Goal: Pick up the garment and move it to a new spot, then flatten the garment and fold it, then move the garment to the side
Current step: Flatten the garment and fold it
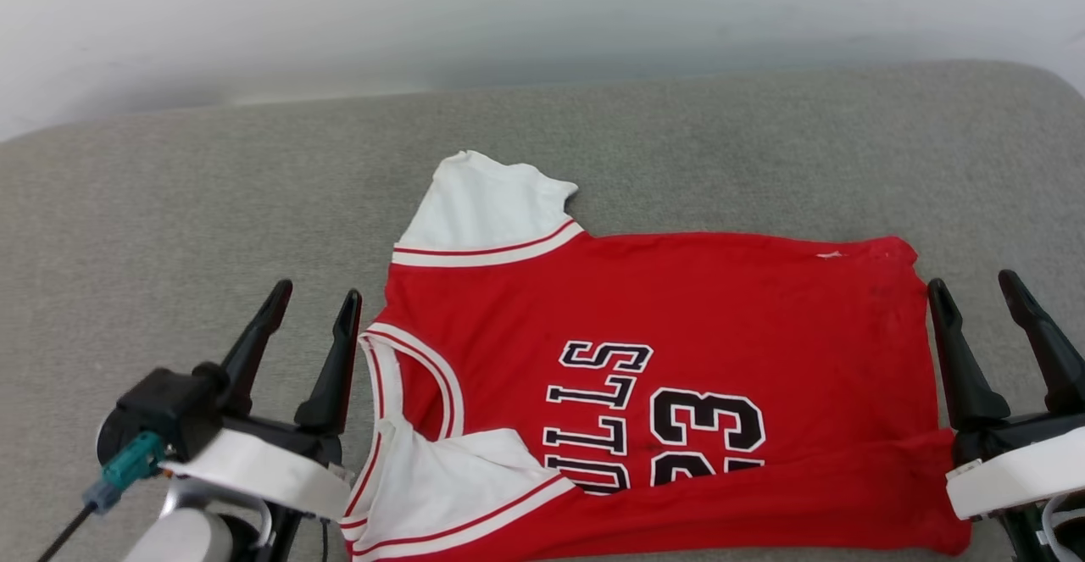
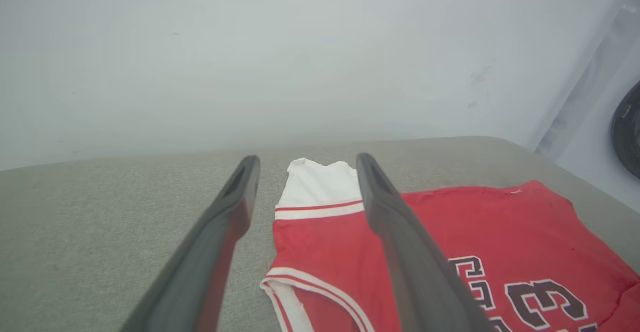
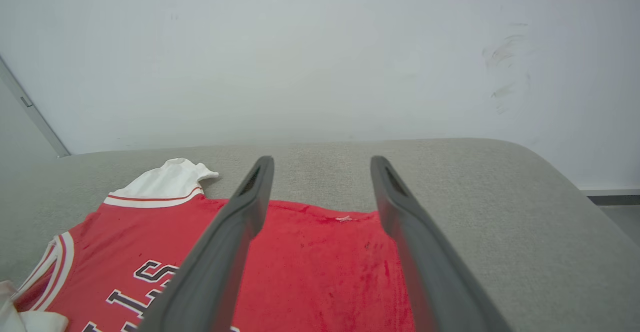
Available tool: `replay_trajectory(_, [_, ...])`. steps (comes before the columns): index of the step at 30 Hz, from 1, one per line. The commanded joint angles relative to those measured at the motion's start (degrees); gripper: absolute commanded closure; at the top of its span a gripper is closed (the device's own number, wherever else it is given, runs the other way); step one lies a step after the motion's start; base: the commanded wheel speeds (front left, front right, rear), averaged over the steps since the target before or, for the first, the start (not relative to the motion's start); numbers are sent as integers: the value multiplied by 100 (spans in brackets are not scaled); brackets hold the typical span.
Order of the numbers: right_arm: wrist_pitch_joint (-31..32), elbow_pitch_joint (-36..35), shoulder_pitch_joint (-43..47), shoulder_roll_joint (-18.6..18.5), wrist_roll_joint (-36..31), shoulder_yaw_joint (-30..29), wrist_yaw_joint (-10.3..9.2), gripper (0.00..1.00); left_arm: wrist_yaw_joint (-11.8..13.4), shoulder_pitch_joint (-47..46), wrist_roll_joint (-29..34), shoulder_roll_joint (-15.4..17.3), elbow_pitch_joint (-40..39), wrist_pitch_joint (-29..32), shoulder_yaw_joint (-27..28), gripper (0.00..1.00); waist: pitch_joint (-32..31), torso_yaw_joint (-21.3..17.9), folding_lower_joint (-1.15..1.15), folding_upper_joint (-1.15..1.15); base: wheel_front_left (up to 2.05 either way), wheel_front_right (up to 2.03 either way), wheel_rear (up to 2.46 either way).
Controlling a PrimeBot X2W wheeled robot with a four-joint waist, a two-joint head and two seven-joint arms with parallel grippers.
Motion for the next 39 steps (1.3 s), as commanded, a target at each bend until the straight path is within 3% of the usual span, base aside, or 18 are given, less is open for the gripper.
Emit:
replay_trajectory(1, [-112,-56,-63,52,-78,42,-4,0,-68,-140,29,47,57,-24,17,0,120,-113,0,0,0,0,0])
replay_trajectory(5, [-376,-88,-155,221,-177,133,-4,0,-318,-635,-75,227,235,318,15,0,413,-345,0,0,0,0,0])
replay_trajectory(11, [-576,-24,-300,445,-270,272,-4,0,-560,-1598,-112,694,402,1407,-45,0,895,-758,0,0,0,0,0])
replay_trajectory(18, [-722,94,-534,632,-232,438,-3,0,-980,-2980,-417,1264,712,3092,-191,0,1429,-1282,0,0,0,0,0])
replay_trajectory(22, [-802,83,-656,691,-197,596,-3,0,-1136,-3909,-745,1570,1086,4350,-366,0,1755,-1488,0,0,0,0,0])
replay_trajectory(25, [-873,81,-728,720,-178,658,-4,0,-1181,-4529,-965,1714,1411,5329,-521,0,1939,-1639,0,0,0,0,0])
replay_trajectory(29, [-818,148,-785,774,-171,749,-3,0,-1115,-5103,-1207,1672,1867,6360,-663,0,2128,-1778,0,0,0,0,0])
replay_trajectory(33, [-905,228,-872,819,-166,885,-3,0,-1021,-5448,-1129,1720,2264,6942,-810,0,2271,-1918,0,0,0,0,0])
replay_trajectory(39, [-1000,432,-985,826,-227,986,-3,0,-887,-5555,-937,1786,2845,7290,-1015,0,2503,-2119,0,0,0,0,0])
